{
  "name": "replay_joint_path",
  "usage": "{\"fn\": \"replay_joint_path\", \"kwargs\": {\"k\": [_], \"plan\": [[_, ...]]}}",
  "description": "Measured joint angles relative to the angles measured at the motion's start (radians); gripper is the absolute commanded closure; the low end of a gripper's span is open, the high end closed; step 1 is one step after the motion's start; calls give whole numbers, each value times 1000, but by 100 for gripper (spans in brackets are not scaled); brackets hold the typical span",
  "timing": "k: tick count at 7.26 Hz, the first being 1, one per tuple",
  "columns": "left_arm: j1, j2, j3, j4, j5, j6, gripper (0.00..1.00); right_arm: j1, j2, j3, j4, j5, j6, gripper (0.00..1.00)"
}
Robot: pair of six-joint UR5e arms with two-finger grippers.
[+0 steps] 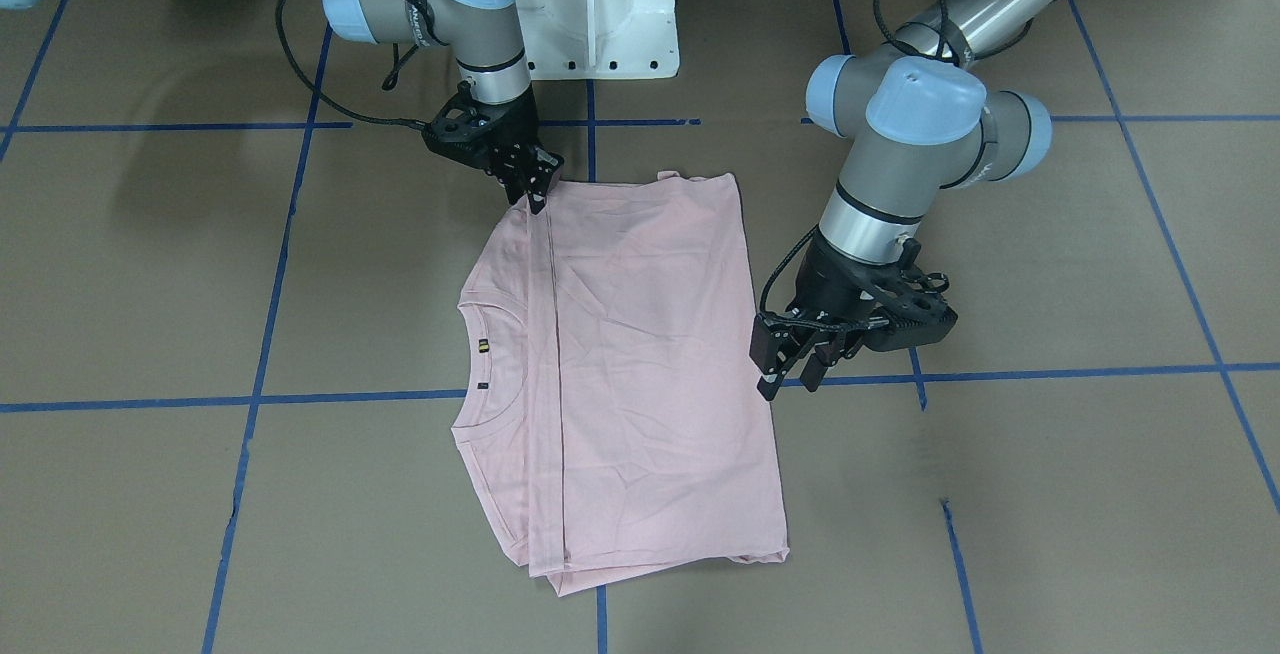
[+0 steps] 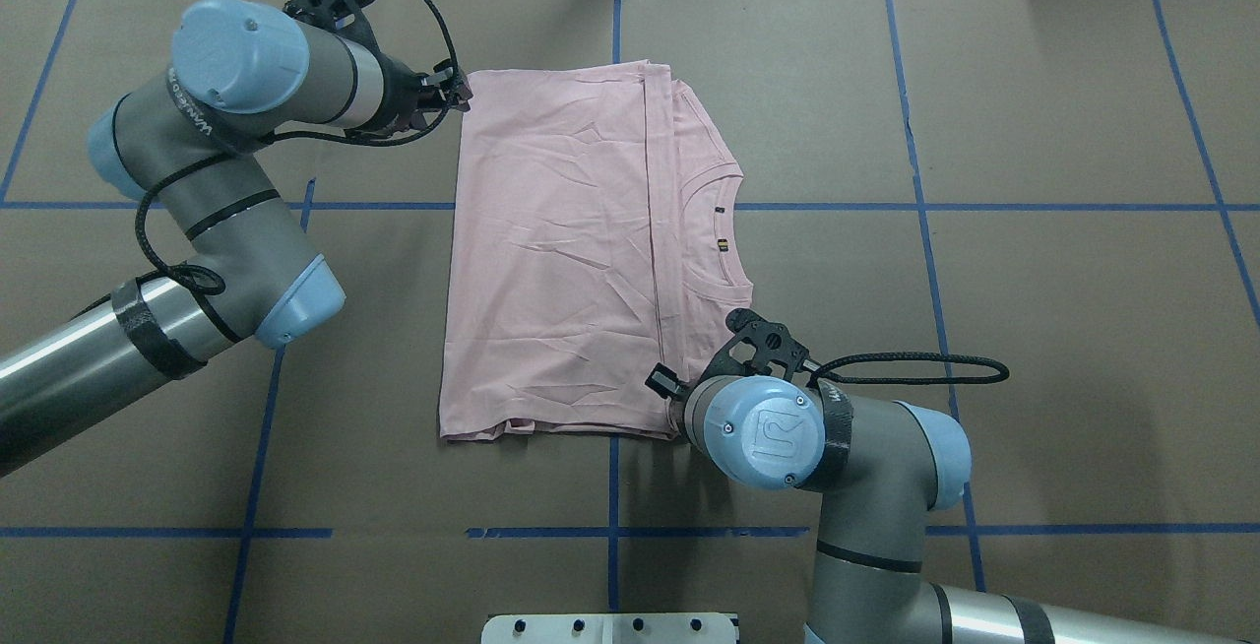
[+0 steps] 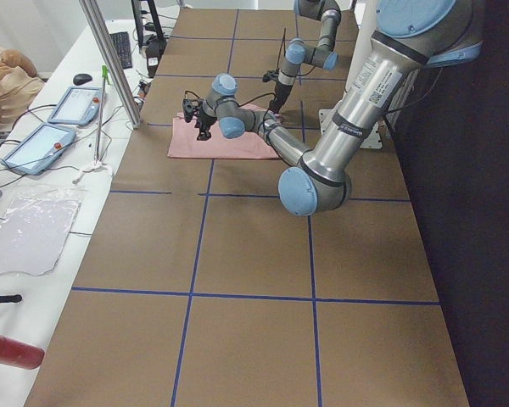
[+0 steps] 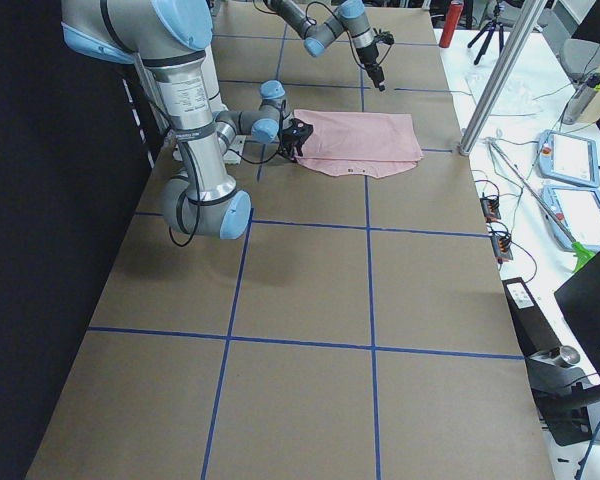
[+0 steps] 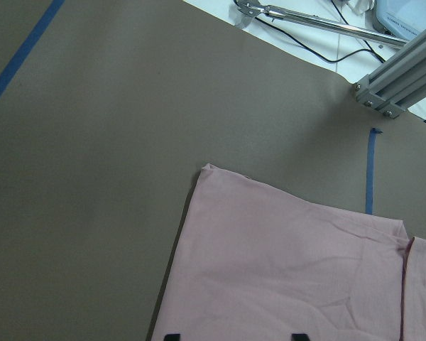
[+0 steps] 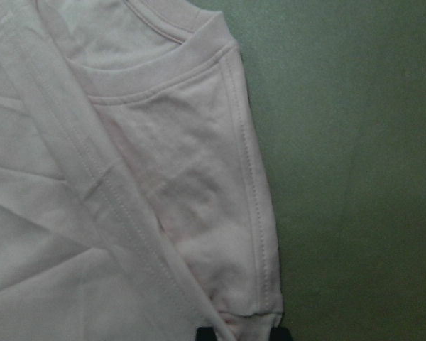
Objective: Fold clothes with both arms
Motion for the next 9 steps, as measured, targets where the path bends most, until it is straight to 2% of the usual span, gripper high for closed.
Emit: {"fn": "replay_joint_path", "kwargs": {"k": [3, 4, 5, 7, 9], "plan": [[2, 21, -17, 0, 1, -23, 39, 4, -1, 21, 1, 3, -2, 100], [13, 54, -70, 14, 1, -49, 38, 8, -7, 51, 1, 6, -3, 100], [42, 102, -165, 66, -1, -73, 38, 11, -16, 81, 0, 9, -3, 100], [143, 170, -361, 252, 0, -176, 38, 13, -27, 108, 0, 10, -4, 100], [281, 226, -422, 325, 11, -305, 38, 13, -32, 111, 0, 10, -4, 100]]}}
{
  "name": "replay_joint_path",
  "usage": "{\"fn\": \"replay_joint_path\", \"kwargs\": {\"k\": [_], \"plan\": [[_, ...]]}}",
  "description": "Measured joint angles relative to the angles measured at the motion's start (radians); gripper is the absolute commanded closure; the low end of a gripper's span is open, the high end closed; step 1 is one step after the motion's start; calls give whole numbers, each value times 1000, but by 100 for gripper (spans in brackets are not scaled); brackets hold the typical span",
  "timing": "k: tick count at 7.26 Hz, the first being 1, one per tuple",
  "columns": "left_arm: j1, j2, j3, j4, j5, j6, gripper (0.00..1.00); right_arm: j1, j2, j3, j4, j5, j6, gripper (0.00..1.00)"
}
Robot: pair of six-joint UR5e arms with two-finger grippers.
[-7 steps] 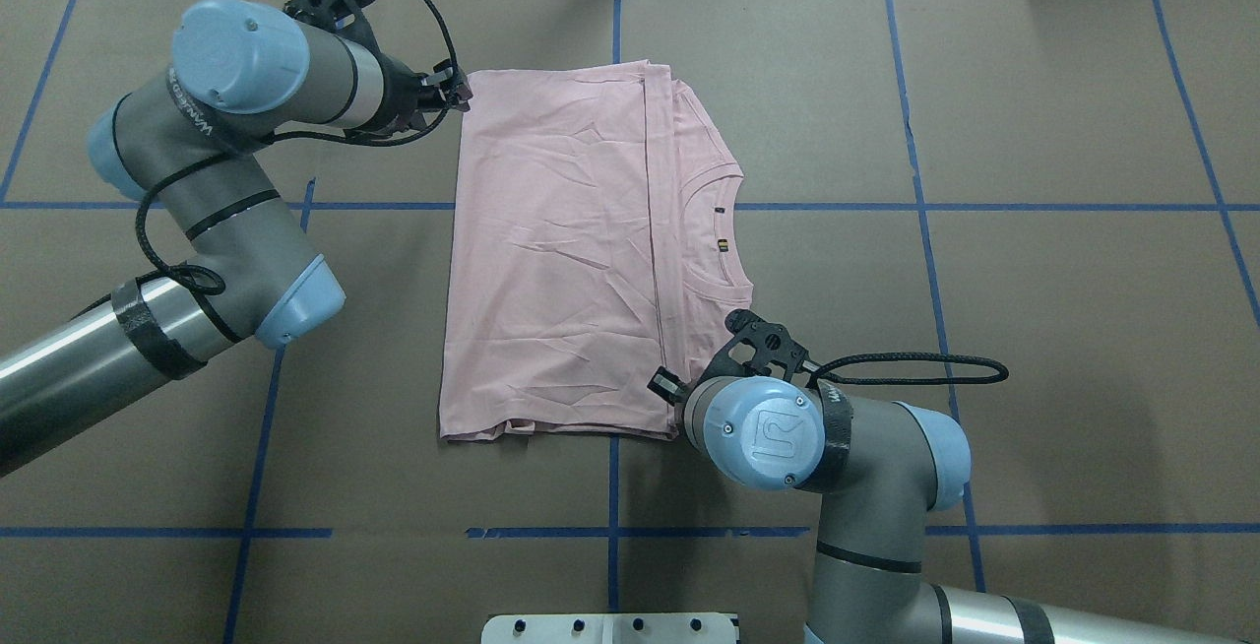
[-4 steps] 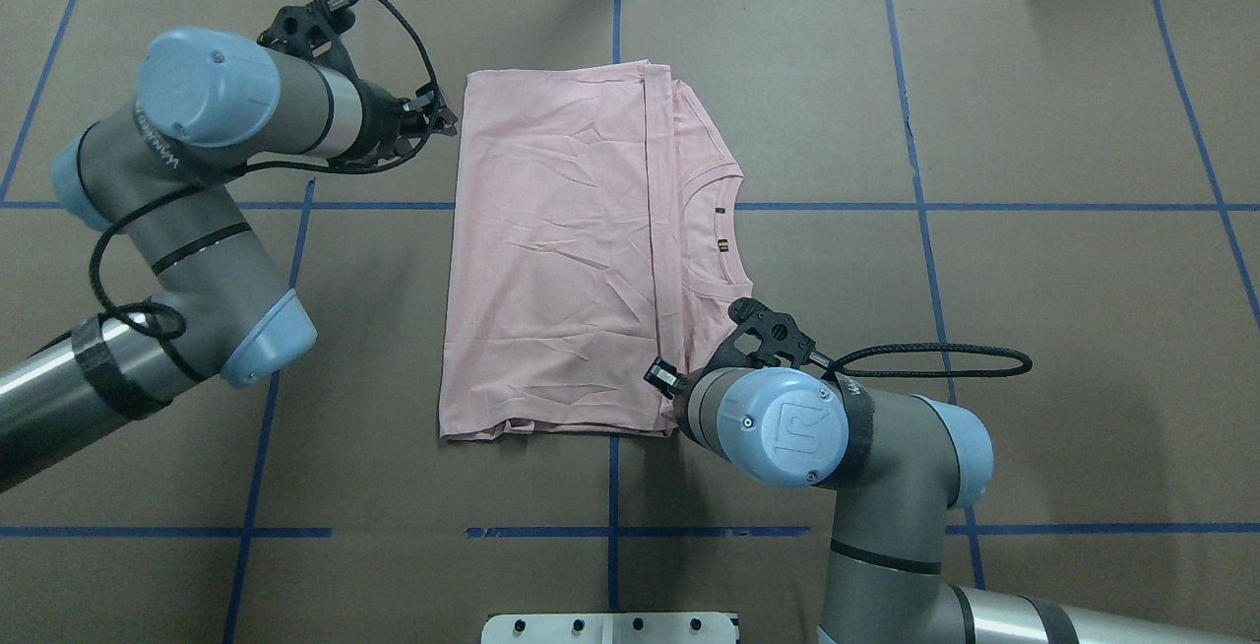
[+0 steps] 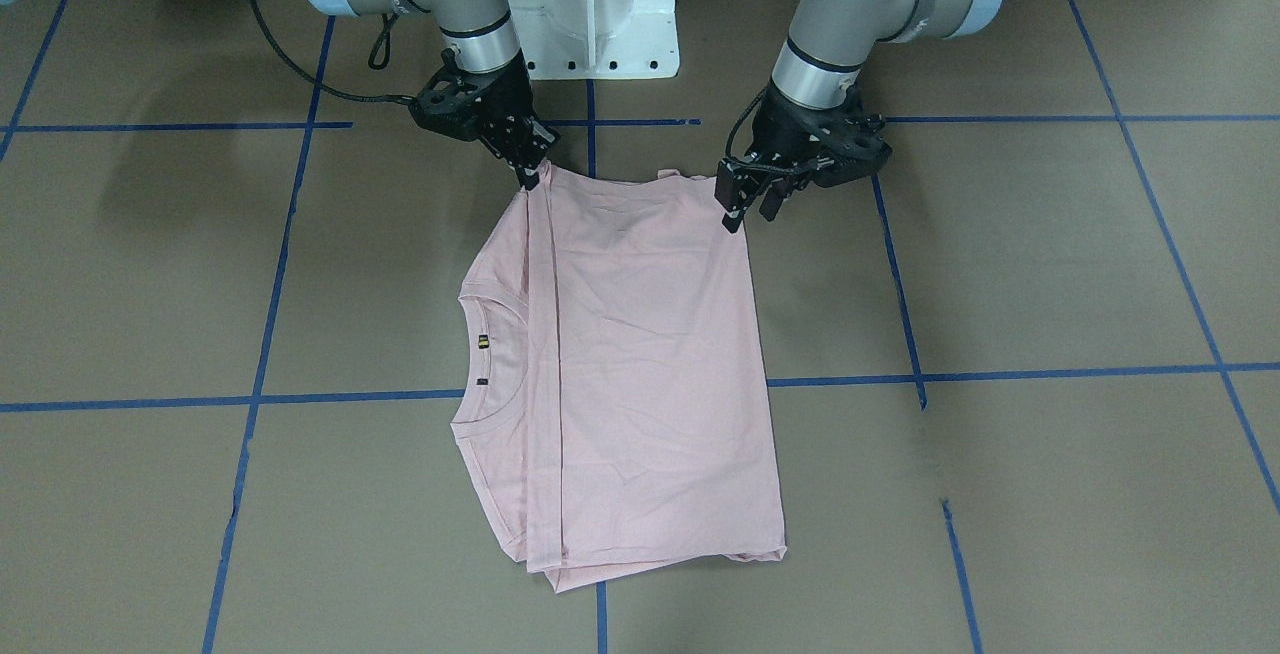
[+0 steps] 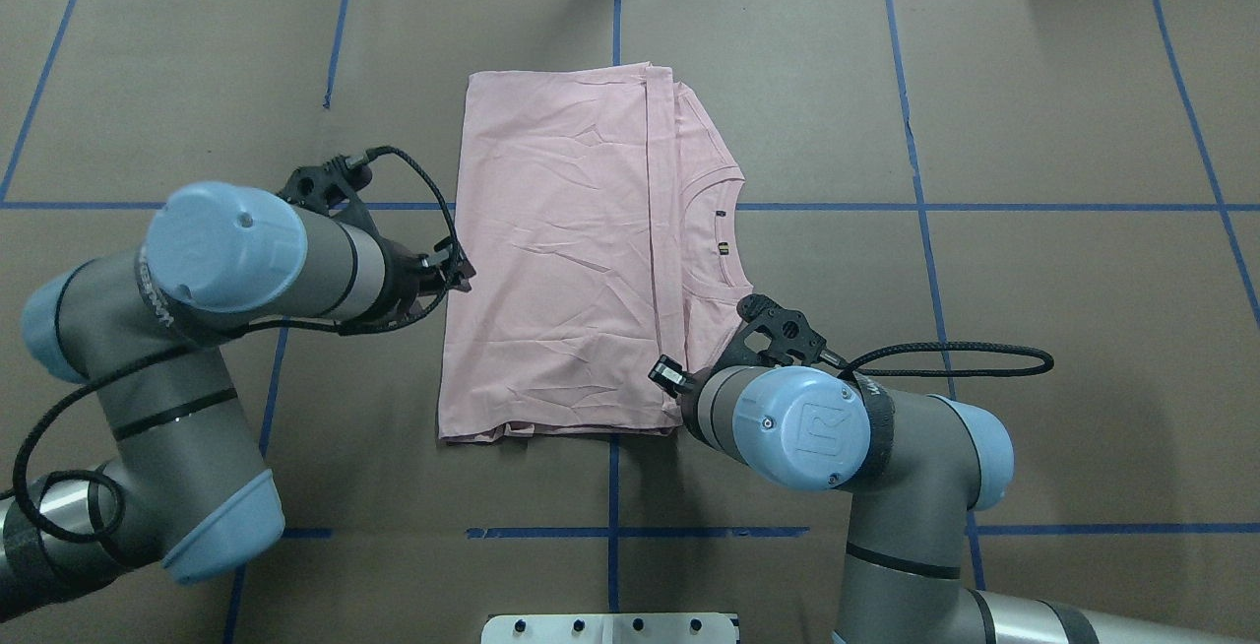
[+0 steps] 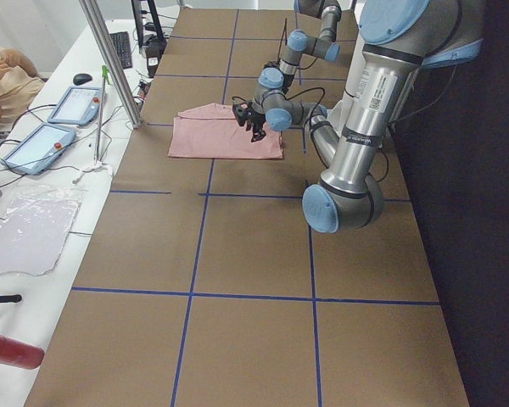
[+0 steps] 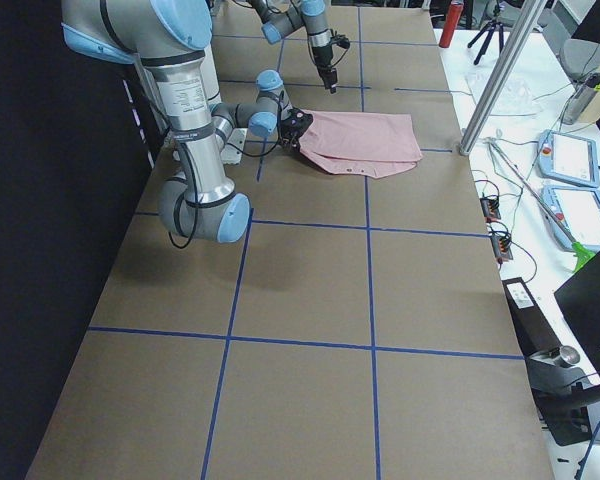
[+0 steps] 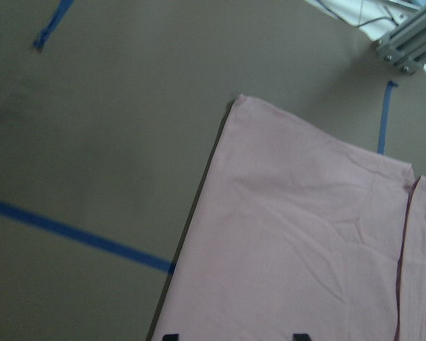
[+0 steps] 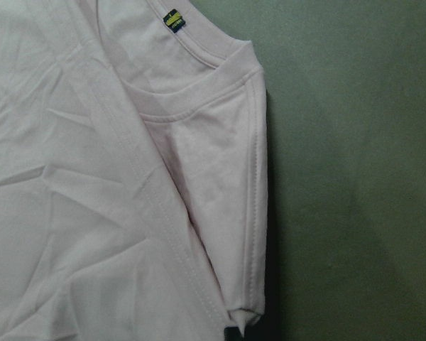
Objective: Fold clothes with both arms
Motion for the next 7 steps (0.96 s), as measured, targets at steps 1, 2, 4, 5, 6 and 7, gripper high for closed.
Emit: {"fn": "replay_joint_path", "kwargs": {"k": [1, 2, 4, 5, 6, 7], "plan": [[58, 23, -1, 7, 17, -33, 39, 0, -1, 0, 0, 0, 0, 100], [102, 34, 4, 11, 42, -47, 40, -1, -1, 1, 0, 0, 0, 100], [141, 39, 13, 11, 61, -53, 43, -1, -2, 3, 0, 0, 0, 100], [155, 41, 17, 11, 63, -54, 43, -1, -3, 6, 0, 0, 0, 100], [164, 42, 22, 11, 64, -54, 45, -1, -3, 11, 0, 1, 0, 100], [170, 42, 26, 11, 64, -54, 51, -1, -3, 13, 0, 1, 0, 100]]}}
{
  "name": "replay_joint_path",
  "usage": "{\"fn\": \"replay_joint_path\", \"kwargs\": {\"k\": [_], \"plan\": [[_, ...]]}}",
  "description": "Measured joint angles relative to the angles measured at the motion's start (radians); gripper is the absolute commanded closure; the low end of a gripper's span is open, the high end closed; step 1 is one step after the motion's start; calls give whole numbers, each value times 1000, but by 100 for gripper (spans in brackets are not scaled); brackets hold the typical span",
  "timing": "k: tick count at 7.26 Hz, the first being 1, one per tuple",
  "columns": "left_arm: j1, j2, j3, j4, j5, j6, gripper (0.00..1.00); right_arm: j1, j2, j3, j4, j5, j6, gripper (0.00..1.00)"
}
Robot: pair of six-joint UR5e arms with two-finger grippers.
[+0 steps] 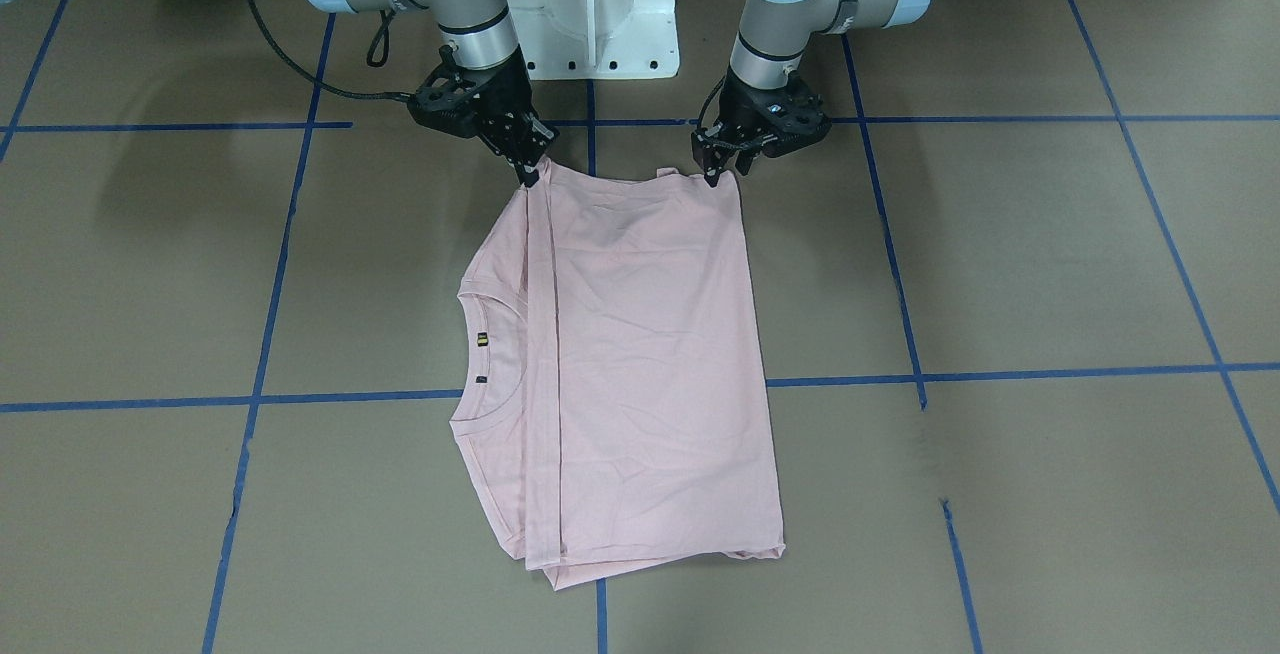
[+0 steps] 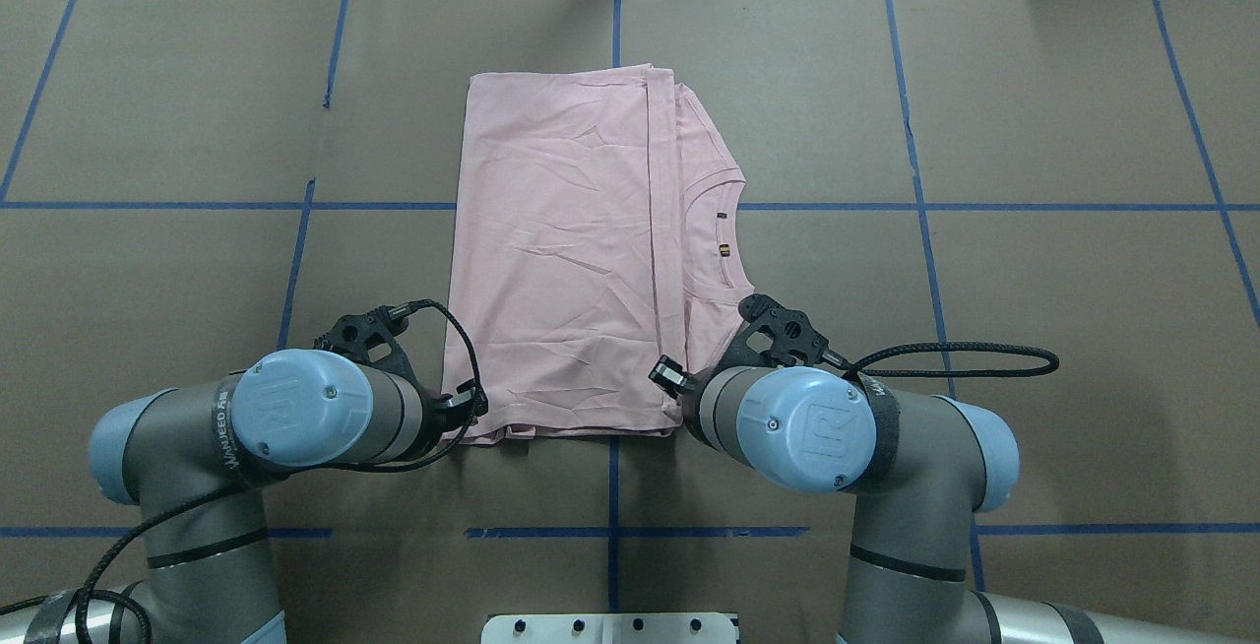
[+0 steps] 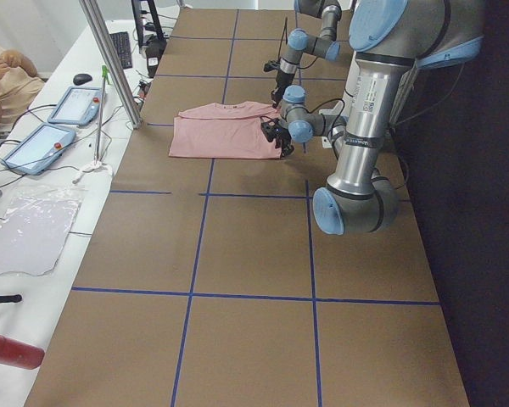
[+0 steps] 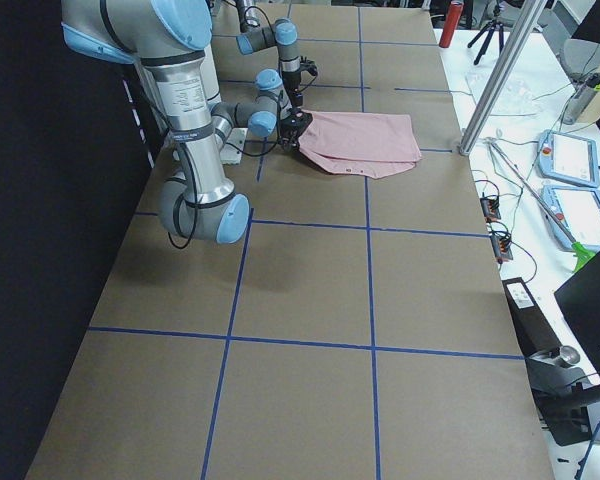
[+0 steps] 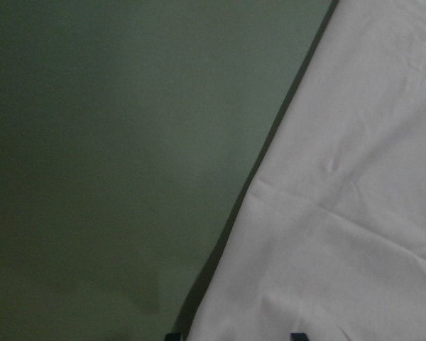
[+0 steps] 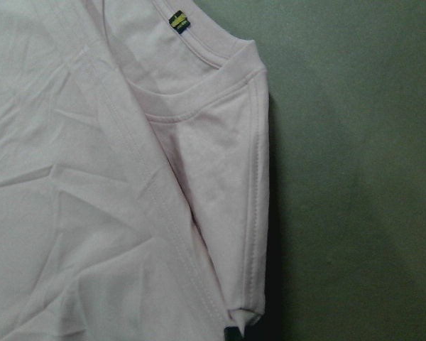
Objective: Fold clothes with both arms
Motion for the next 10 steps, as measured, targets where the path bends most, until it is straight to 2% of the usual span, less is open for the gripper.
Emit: {"fn": "replay_joint_path", "kwargs": {"k": [2, 3, 4, 8, 10], "plan": [[8, 0, 8, 1, 1, 0, 54, 0, -1, 1, 0, 0, 0, 100], [12, 0, 17, 1, 1, 0, 72, 0, 0, 2, 0, 0, 0, 100], [14, 0, 23, 1, 1, -2, 100, 0, 0, 2, 0, 0, 0, 100], [15, -9, 7, 1, -3, -13, 100, 0, 0, 10, 0, 0, 0, 100], [9, 14, -99, 22, -4, -26, 100, -4, -22, 78, -1, -1, 4, 100]]}}
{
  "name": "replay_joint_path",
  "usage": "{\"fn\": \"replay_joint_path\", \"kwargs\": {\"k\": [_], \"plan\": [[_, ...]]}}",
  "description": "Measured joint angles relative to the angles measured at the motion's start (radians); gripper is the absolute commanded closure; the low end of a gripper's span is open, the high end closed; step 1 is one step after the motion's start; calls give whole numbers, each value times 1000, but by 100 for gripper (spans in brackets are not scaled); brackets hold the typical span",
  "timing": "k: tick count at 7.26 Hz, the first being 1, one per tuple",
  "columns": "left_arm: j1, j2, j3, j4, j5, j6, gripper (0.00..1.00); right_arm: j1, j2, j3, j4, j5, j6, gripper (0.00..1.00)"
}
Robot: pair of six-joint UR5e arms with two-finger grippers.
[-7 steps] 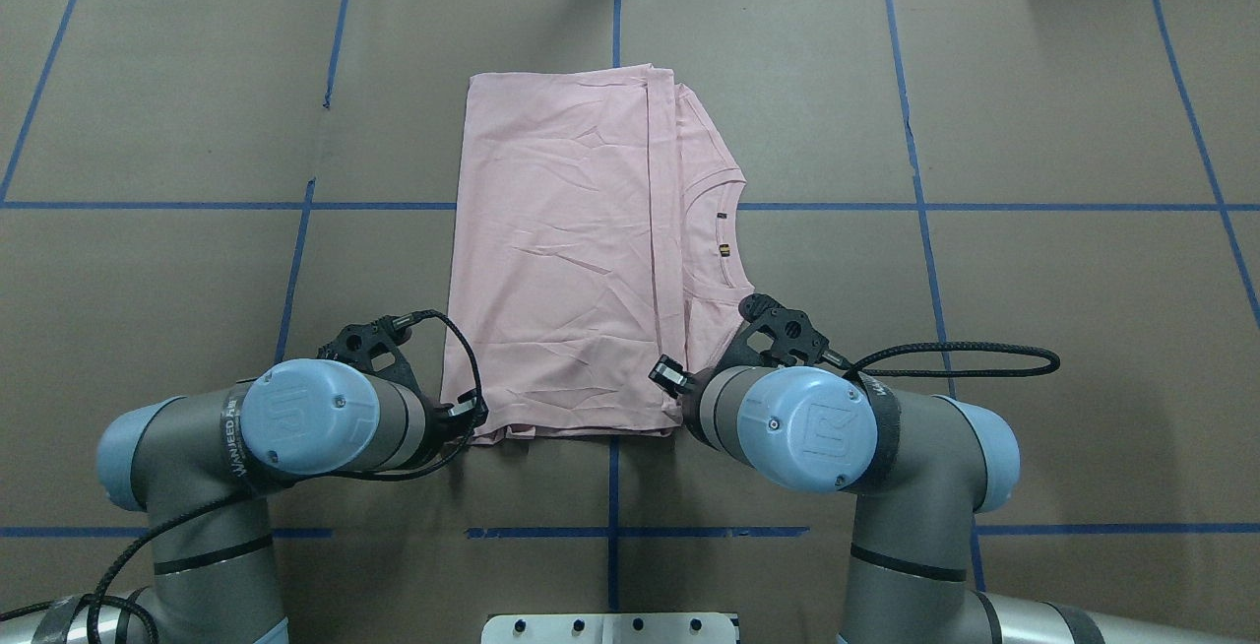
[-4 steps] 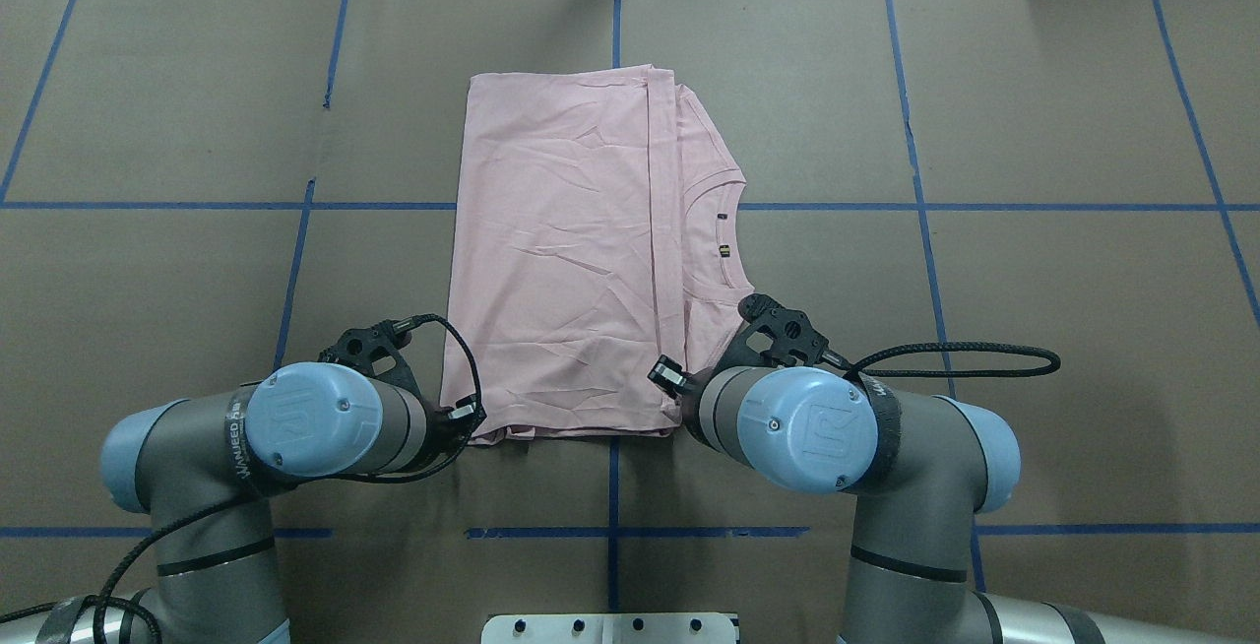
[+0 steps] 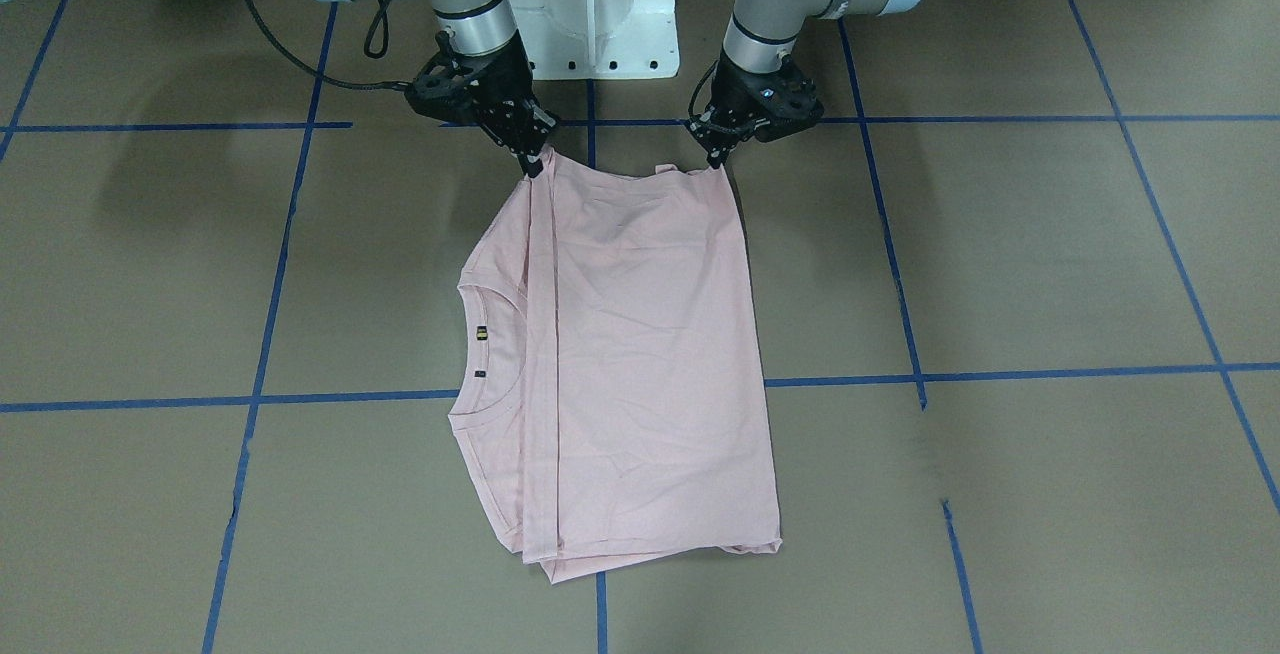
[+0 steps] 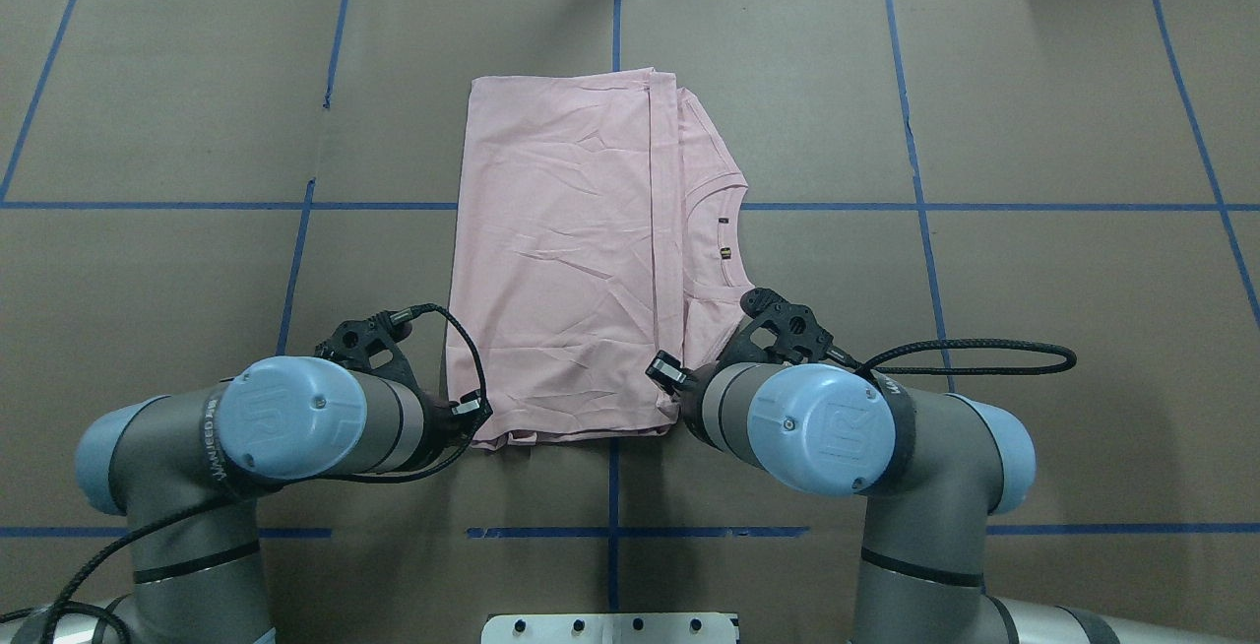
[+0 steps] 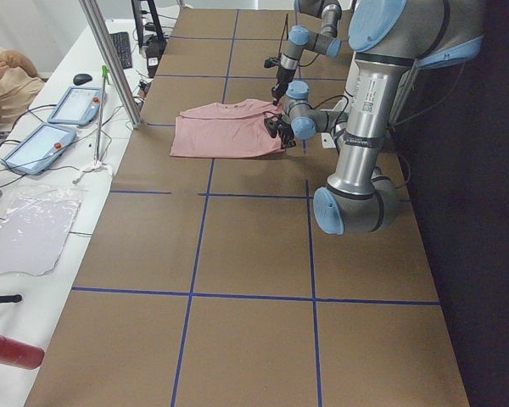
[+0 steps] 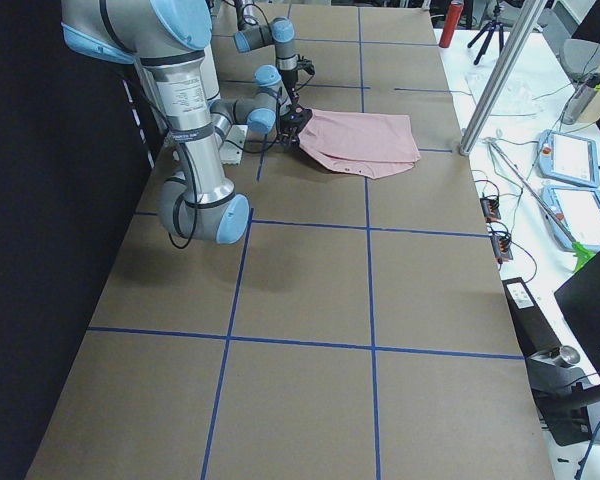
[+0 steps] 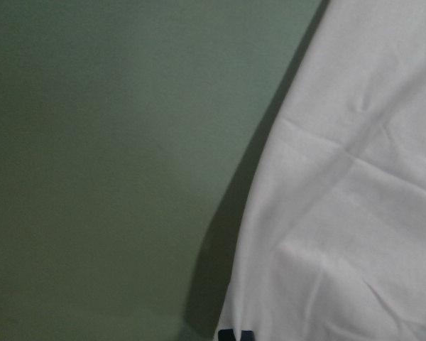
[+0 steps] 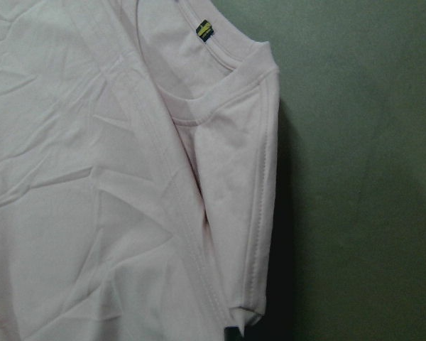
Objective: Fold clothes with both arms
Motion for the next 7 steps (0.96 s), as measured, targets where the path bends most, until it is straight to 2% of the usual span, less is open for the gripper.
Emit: {"fn": "replay_joint_path", "kwargs": {"k": [3, 4, 5, 7], "plan": [[14, 25, -305, 165, -7, -113, 100, -83, -153, 242, 1, -35, 85, 100], [0, 1, -320, 192, -6, -122, 100, -74, -174, 288, 1, -43, 96, 100], [-49, -55, -255, 197, -4, -98, 100, -33, -148, 269, 1, -39, 87, 100], [-153, -159, -55, 168, -2, 11, 100, 110, 17, 70, -12, 7, 36, 100]]}}
